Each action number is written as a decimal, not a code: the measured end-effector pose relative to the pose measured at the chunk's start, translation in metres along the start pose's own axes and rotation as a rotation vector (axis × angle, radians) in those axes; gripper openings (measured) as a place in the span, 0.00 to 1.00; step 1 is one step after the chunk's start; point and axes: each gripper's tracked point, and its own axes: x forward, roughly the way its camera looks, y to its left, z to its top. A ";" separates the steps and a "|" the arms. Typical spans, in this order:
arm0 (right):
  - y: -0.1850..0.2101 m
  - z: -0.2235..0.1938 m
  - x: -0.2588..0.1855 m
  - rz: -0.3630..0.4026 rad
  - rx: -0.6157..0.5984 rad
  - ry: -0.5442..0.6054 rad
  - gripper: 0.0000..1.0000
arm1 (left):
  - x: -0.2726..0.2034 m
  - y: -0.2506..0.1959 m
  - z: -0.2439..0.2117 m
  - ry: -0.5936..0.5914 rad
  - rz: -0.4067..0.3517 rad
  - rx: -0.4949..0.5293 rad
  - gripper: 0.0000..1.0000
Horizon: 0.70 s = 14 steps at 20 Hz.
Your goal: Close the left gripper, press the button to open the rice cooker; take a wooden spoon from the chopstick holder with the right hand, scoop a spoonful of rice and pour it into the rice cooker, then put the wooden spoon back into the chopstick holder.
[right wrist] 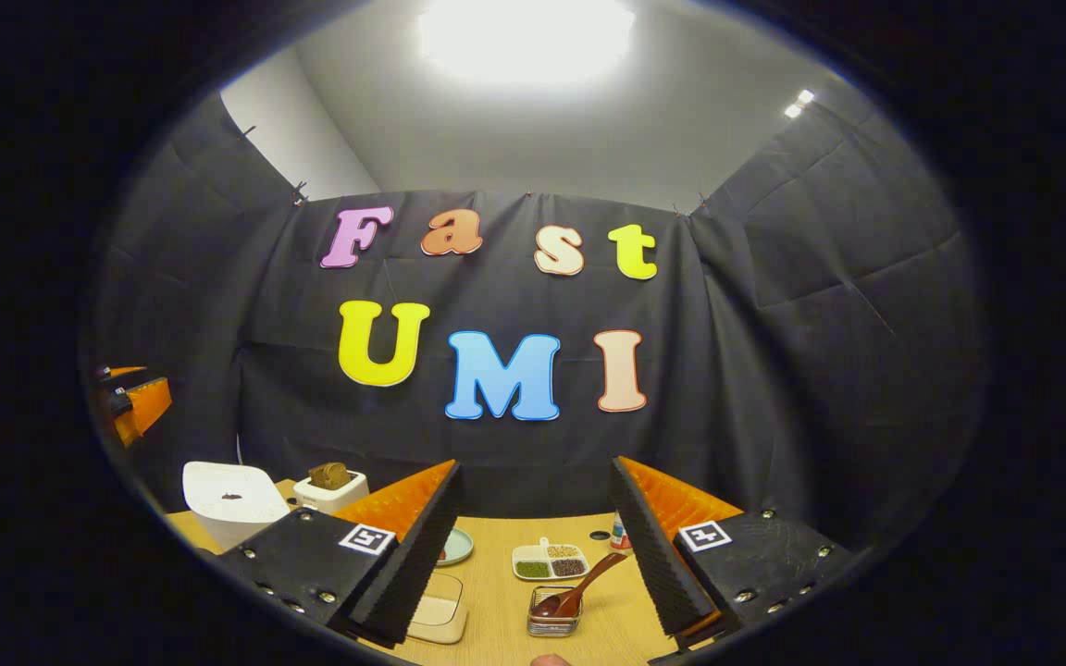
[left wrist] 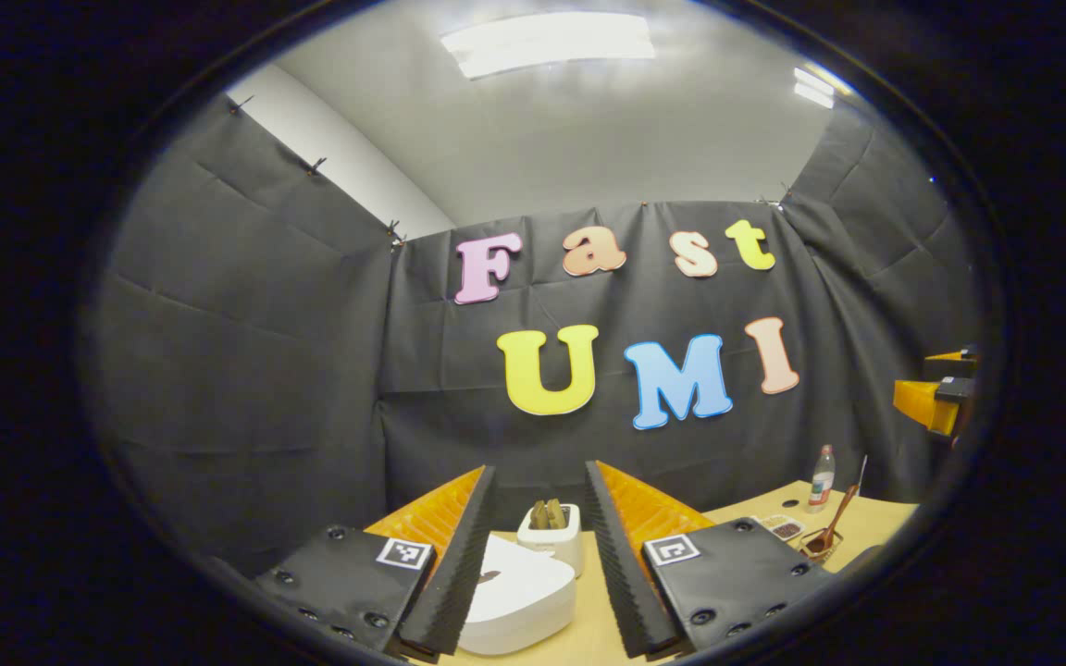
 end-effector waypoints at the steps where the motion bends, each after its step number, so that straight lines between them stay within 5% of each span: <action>1: 0.002 0.000 0.001 0.002 -0.001 -0.002 0.95 | 0.002 0.002 0.000 -0.001 -0.002 0.000 0.62; 2: 0.004 0.000 0.000 0.003 -0.001 -0.004 0.95 | 0.002 0.001 -0.001 0.003 -0.012 -0.004 0.48; 5: 0.007 0.001 -0.001 0.007 -0.006 -0.009 0.96 | 0.003 -0.001 -0.005 0.017 -0.039 -0.017 0.41; 9: 0.012 0.002 0.000 0.008 -0.016 -0.010 0.95 | 0.005 0.017 -0.010 0.030 0.030 -0.044 0.02; 10: 0.013 0.002 -0.001 0.006 -0.016 -0.010 0.95 | 0.004 0.024 -0.021 0.055 0.030 -0.066 0.11; 14: 0.019 0.009 -0.003 -0.003 -0.001 -0.028 0.95 | 0.013 0.026 -0.041 0.121 -0.015 -0.148 0.08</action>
